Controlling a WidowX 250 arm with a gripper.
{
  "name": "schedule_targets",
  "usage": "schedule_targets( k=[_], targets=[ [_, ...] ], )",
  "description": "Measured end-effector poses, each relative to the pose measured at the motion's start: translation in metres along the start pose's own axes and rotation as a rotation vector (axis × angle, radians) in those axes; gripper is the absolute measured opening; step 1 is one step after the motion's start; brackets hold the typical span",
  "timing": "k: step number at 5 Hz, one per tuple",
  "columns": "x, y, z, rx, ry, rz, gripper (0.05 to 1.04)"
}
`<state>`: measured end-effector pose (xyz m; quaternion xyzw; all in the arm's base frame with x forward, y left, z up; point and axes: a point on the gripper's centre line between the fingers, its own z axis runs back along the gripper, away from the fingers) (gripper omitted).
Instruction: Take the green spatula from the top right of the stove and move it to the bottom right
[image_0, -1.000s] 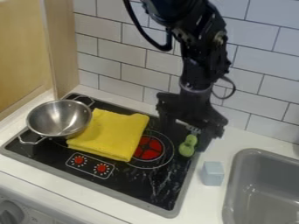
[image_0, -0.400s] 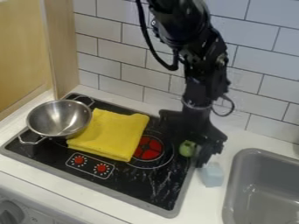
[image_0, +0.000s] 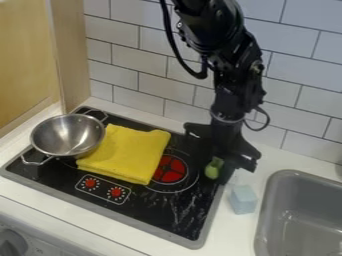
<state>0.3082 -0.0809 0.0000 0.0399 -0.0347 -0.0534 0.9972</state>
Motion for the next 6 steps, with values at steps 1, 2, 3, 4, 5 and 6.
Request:
schedule_targets(
  k=[1,2,3,4,5,6],
  targets=[
    [-0.001,0.001,0.000,0.004,0.005,0.002,0.398],
    [-0.003,0.001,0.000,0.008,0.023,0.001,0.398],
    [-0.005,0.005,0.002,0.033,0.028,0.007,0.398],
    [-0.001,0.008,0.030,0.055,-0.023,0.038,0.398],
    [-0.003,0.010,0.052,0.086,-0.057,0.111,0.398],
    [-0.007,-0.010,0.073,0.101,-0.112,0.197,0.398]
  ],
)
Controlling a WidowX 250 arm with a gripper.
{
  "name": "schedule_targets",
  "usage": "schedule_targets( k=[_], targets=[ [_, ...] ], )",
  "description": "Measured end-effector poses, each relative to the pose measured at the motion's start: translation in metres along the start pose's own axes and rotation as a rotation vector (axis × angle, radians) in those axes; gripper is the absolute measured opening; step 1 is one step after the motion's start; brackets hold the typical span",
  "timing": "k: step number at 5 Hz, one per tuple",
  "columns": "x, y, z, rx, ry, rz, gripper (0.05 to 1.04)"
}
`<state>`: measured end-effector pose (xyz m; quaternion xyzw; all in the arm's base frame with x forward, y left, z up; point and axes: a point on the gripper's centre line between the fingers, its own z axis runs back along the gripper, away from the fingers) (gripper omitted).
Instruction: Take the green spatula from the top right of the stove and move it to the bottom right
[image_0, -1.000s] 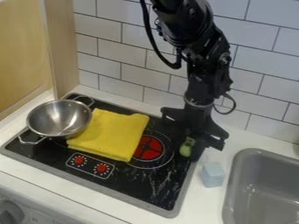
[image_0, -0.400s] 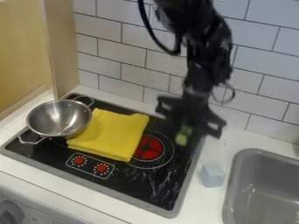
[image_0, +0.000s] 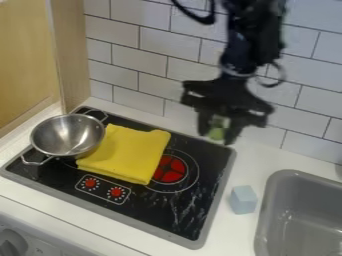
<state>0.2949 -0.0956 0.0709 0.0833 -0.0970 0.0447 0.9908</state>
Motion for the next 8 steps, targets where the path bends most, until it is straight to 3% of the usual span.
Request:
schedule_targets(
  k=[2,3,4,5,6,8],
  targets=[
    [-0.043,-0.029,0.020,0.135,0.024,0.187,0.397],
    [-0.058,-0.048,0.040,0.175,-0.005,0.356,0.397],
    [-0.065,-0.052,0.044,0.204,0.005,0.531,0.398],
    [-0.066,-0.057,0.042,0.171,0.024,0.681,0.397],
    [-0.065,-0.055,0.037,0.097,0.019,0.771,0.397],
    [-0.069,-0.034,0.019,0.050,0.024,0.941,0.398]
  ],
)
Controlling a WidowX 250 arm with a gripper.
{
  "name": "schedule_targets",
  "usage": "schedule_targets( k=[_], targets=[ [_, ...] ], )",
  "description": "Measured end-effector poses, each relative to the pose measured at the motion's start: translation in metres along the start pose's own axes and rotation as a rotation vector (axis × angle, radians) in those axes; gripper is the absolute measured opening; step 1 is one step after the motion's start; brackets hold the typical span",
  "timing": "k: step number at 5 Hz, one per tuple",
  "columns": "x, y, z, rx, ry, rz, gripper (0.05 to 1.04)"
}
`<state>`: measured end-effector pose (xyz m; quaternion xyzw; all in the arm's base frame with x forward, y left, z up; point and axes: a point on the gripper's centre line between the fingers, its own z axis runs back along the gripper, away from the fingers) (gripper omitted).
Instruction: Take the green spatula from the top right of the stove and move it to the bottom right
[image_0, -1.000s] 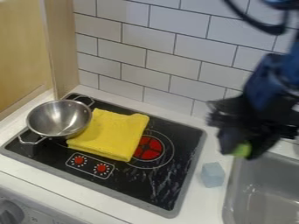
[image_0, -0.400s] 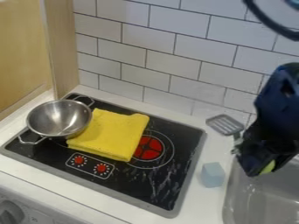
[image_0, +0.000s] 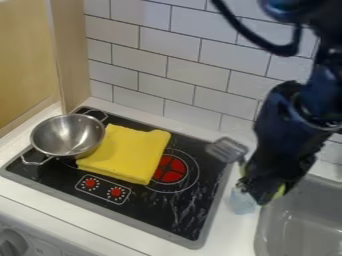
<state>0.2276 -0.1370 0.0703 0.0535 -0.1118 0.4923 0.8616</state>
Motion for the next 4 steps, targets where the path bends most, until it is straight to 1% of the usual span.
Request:
schedule_targets(
  k=[1,2,3,4],
  targets=[
    [0.002,0.016,-0.004,0.023,0.013,0.087,0.397],
    [0.000,0.024,-0.008,0.021,0.028,0.175,0.398],
    [0.006,0.027,-0.014,0.035,0.035,0.220,0.397],
    [0.016,0.036,-0.026,0.048,0.039,0.229,0.397]
  ],
)
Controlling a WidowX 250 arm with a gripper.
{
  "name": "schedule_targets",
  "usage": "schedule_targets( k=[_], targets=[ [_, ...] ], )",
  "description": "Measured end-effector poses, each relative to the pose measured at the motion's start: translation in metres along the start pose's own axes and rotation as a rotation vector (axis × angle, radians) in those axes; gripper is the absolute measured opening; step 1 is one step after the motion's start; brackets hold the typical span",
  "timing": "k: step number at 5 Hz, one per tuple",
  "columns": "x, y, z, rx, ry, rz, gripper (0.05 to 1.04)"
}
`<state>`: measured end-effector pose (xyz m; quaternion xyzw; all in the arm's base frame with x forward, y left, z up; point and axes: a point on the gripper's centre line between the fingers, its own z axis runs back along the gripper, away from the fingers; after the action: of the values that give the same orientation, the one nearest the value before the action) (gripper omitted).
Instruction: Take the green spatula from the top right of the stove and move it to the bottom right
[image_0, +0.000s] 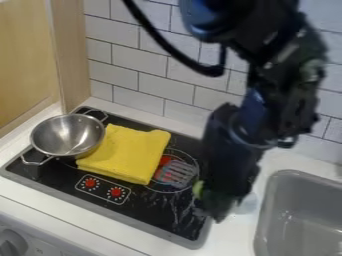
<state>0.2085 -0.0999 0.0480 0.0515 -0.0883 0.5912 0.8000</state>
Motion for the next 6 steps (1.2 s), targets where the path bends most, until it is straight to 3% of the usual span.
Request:
schedule_targets(
  k=[2,5,6],
  targets=[
    [0.011,-0.002,-0.022,0.027,-0.017,0.016,0.397],
    [0.010,-0.002,-0.050,0.058,-0.029,-0.066,0.397],
    [0.009,-0.004,-0.050,0.050,-0.021,-0.067,0.476]
  ],
)
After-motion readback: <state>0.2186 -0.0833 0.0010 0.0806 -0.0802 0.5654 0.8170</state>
